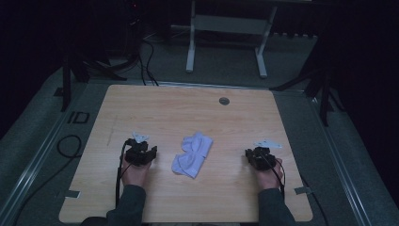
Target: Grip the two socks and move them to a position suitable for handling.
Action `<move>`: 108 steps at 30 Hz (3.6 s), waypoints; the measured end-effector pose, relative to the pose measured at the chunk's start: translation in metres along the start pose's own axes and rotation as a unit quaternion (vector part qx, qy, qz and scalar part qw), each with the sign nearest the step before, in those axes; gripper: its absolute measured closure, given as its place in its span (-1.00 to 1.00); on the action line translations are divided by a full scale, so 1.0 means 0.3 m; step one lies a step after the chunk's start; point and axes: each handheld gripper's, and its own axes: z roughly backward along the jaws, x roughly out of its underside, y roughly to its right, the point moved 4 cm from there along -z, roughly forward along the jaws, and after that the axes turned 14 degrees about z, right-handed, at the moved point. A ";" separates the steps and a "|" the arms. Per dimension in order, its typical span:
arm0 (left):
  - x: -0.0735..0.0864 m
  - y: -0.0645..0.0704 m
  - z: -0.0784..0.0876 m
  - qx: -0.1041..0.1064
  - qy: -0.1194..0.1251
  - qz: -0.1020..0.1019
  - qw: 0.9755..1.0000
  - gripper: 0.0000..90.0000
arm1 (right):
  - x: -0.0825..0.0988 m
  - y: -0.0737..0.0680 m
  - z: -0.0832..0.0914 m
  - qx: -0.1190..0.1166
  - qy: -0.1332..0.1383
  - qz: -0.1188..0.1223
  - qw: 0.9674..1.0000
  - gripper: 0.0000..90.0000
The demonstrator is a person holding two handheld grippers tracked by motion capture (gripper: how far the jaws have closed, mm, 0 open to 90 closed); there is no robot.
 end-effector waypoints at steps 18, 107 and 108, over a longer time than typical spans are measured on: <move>-0.008 -0.005 0.001 0.023 -0.005 -0.005 1.000 0.40 | -0.026 -0.039 -0.009 -0.016 0.006 0.024 1.000 1.00; 0.183 0.270 0.046 0.164 -0.088 -0.135 0.973 1.00 | -0.121 -0.494 -0.024 -0.216 -0.003 0.177 0.960 0.95; 0.190 0.275 0.051 0.165 -0.087 -0.138 0.973 1.00 | -0.122 -0.490 -0.024 -0.212 -0.005 0.177 0.961 0.94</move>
